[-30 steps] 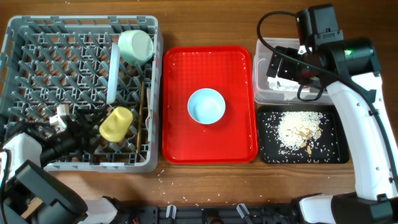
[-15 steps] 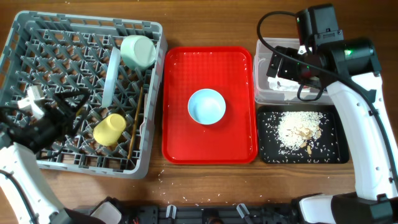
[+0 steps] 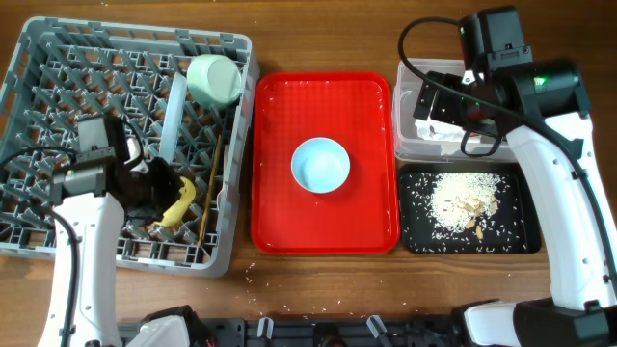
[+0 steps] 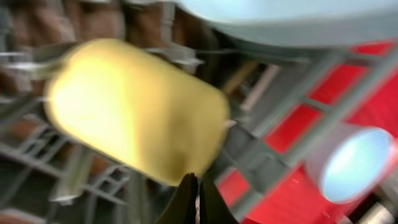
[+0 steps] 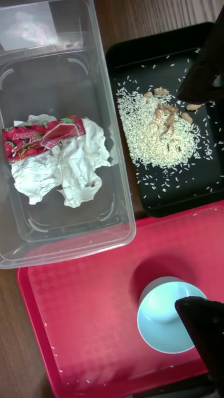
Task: Sort waste into correct bins and load items into the dishwasher rack
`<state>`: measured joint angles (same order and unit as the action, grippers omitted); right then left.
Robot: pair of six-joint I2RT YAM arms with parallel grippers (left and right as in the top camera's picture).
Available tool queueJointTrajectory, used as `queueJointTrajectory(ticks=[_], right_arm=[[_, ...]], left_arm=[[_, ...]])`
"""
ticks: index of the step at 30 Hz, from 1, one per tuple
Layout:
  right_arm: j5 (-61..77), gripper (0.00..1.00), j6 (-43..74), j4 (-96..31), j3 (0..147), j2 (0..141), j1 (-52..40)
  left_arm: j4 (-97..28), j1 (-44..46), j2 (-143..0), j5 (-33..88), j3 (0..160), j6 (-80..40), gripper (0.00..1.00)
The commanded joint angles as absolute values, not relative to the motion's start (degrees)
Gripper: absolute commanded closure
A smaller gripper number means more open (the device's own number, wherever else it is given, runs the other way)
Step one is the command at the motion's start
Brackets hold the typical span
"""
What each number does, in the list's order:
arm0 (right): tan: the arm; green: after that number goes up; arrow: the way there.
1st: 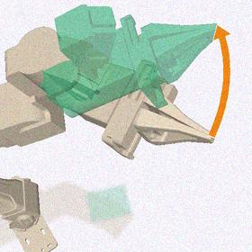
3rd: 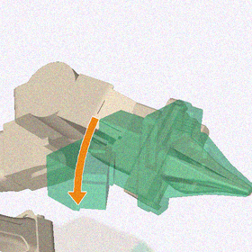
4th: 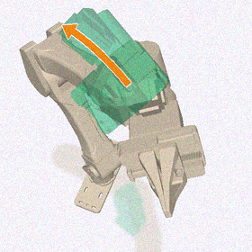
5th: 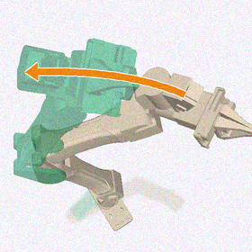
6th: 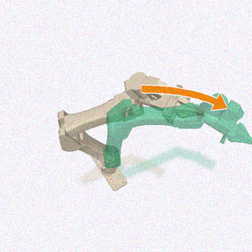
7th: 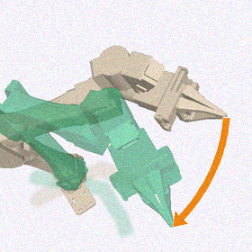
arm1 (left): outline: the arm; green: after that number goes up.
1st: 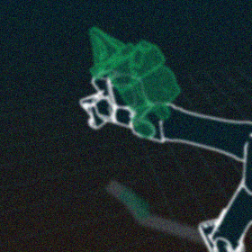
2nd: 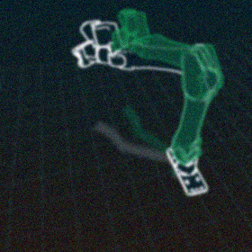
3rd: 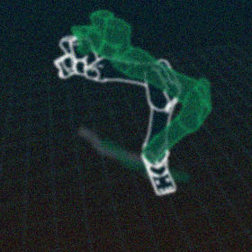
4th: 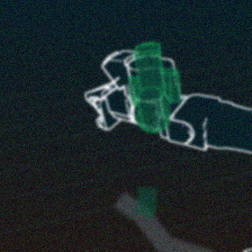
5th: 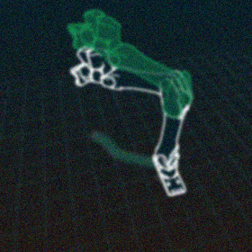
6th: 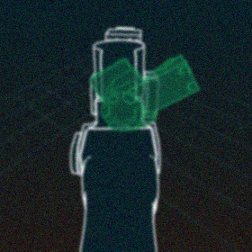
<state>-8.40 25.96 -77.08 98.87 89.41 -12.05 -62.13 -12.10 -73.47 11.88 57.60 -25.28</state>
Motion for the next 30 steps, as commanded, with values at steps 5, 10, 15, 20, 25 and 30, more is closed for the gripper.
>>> queueJointTrajectory(ticks=[5, 10, 15, 20, 25, 30], right_arm=[[-9.0, 0.00, 27.0, -76.9, 99.1, 89.8, -12.0], [-9.0, 0.00, 27.0, -76.9, 99.1, 89.8, -12.0], [-9.0, 0.00, 27.0, -76.9, 99.1, 89.8, -12.0], [-9.0, 0.00, 27.0, -76.9, 99.1, 89.8, -12.0], [-9.0, 0.00, 27.0, -76.9, 99.1, 89.8, -12.0], [-9.0, 0.01, 27.0, -76.9, 99.1, 89.8, -12.0]], left_arm=[[-58.5, -11.9, -74.4, 2.9, 57.2, -28.5, 0.96], [-60.9, -12.1, -74.1, -11.4, 57.2, -35.5, 0.96], [-62.4, -11.7, -73.6, -10.4, 62.3, -36.9, 0.96], [-59.4, -4.3, -71.2, 5.6, 65.8, -34.8, 0.96], [-58.7, 2.1, -76.1, 1.2, 62.5, -34.8, 0.96], [-60.8, 0.7, -81.1, -3.1, 62.2, -35.0, 0.96]])
